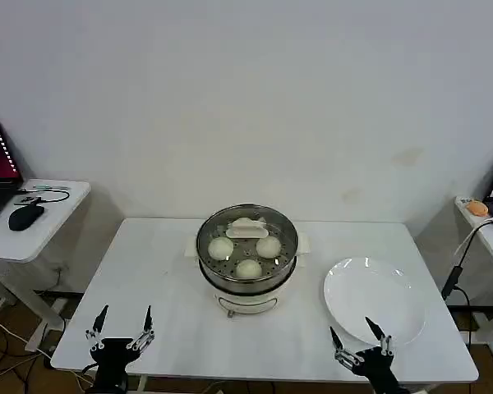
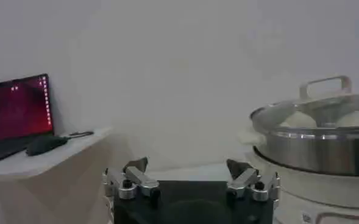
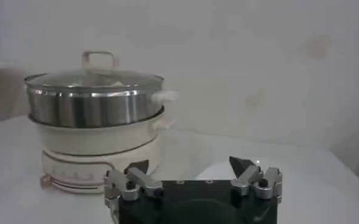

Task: Take steamed baozi put them in steamer then cover it.

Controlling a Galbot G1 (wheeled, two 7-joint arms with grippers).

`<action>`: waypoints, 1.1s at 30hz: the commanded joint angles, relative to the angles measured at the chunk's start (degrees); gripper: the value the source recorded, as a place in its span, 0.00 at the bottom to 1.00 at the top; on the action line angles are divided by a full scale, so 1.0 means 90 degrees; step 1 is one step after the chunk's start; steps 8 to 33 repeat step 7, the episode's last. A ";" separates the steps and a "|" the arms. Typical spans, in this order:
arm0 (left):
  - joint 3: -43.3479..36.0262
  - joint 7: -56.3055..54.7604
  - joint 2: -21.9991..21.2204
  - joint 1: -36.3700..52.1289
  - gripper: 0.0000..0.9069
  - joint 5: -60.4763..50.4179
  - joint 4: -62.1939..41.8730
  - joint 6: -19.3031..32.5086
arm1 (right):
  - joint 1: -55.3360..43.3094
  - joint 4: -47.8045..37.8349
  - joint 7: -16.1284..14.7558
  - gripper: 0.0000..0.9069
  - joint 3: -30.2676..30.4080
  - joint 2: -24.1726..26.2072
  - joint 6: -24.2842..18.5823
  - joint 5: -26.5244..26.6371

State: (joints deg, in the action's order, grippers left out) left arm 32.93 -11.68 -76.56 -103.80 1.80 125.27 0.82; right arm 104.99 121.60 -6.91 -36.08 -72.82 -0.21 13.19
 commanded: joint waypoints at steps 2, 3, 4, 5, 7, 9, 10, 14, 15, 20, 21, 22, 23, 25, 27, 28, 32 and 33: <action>-0.0052 0.0104 -0.0110 -0.0088 1.00 -0.0220 -0.0181 0.0071 | 0.0086 0.0136 0.0153 1.00 0.0124 0.0015 0.0192 -0.0243; -0.0074 0.0118 -0.0103 -0.0086 1.00 -0.0224 -0.0173 0.0072 | 0.0100 0.0140 0.0154 1.00 0.0119 -0.0015 0.0177 -0.0270; -0.0080 0.0124 -0.0101 -0.0082 1.00 -0.0233 -0.0176 0.0073 | 0.0108 0.0143 0.0151 1.00 0.0116 -0.0022 0.0163 -0.0280; -0.0085 0.0137 -0.0090 -0.0081 1.00 -0.0237 -0.0185 0.0074 | 0.0122 0.0149 0.0139 1.00 0.0116 -0.0028 0.0145 -0.0308; -0.0080 0.0155 -0.0071 -0.0080 1.00 -0.0257 -0.0210 0.0072 | 0.0148 0.0154 0.0136 1.00 0.0114 -0.0030 0.0129 -0.0310; -0.0080 0.0155 -0.0071 -0.0080 1.00 -0.0257 -0.0210 0.0072 | 0.0148 0.0154 0.0136 1.00 0.0114 -0.0030 0.0129 -0.0310; -0.0080 0.0155 -0.0071 -0.0080 1.00 -0.0257 -0.0210 0.0072 | 0.0148 0.0154 0.0136 1.00 0.0114 -0.0030 0.0129 -0.0310; -0.0080 0.0155 -0.0071 -0.0080 1.00 -0.0257 -0.0210 0.0072 | 0.0148 0.0154 0.0136 1.00 0.0114 -0.0030 0.0129 -0.0310; -0.0080 0.0155 -0.0071 -0.0080 1.00 -0.0257 -0.0210 0.0072 | 0.0148 0.0154 0.0136 1.00 0.0114 -0.0030 0.0129 -0.0310; -0.0080 0.0155 -0.0071 -0.0080 1.00 -0.0257 -0.0210 0.0072 | 0.0148 0.0154 0.0136 1.00 0.0114 -0.0030 0.0129 -0.0310; -0.0080 0.0155 -0.0071 -0.0080 1.00 -0.0257 -0.0210 0.0072 | 0.0148 0.0154 0.0136 1.00 0.0114 -0.0030 0.0129 -0.0310; -0.0080 0.0155 -0.0071 -0.0080 1.00 -0.0257 -0.0210 0.0072 | 0.0148 0.0154 0.0136 1.00 0.0114 -0.0030 0.0129 -0.0310; -0.0080 0.0155 -0.0071 -0.0080 1.00 -0.0257 -0.0210 0.0072 | 0.0148 0.0154 0.0136 1.00 0.0114 -0.0030 0.0129 -0.0310; -0.0080 0.0155 -0.0071 -0.0080 1.00 -0.0257 -0.0210 0.0072 | 0.0148 0.0154 0.0136 1.00 0.0114 -0.0030 0.0129 -0.0310; -0.0080 0.0155 -0.0071 -0.0080 1.00 -0.0257 -0.0210 0.0072 | 0.0148 0.0154 0.0136 1.00 0.0114 -0.0030 0.0129 -0.0310; -0.0080 0.0155 -0.0071 -0.0080 1.00 -0.0257 -0.0210 0.0072 | 0.0148 0.0154 0.0136 1.00 0.0114 -0.0030 0.0129 -0.0310; -0.0080 0.0155 -0.0071 -0.0080 1.00 -0.0257 -0.0210 0.0072 | 0.0148 0.0154 0.0136 1.00 0.0114 -0.0030 0.0129 -0.0310; -0.0080 0.0155 -0.0071 -0.0080 1.00 -0.0257 -0.0210 0.0072 | 0.0148 0.0154 0.0136 1.00 0.0114 -0.0030 0.0129 -0.0310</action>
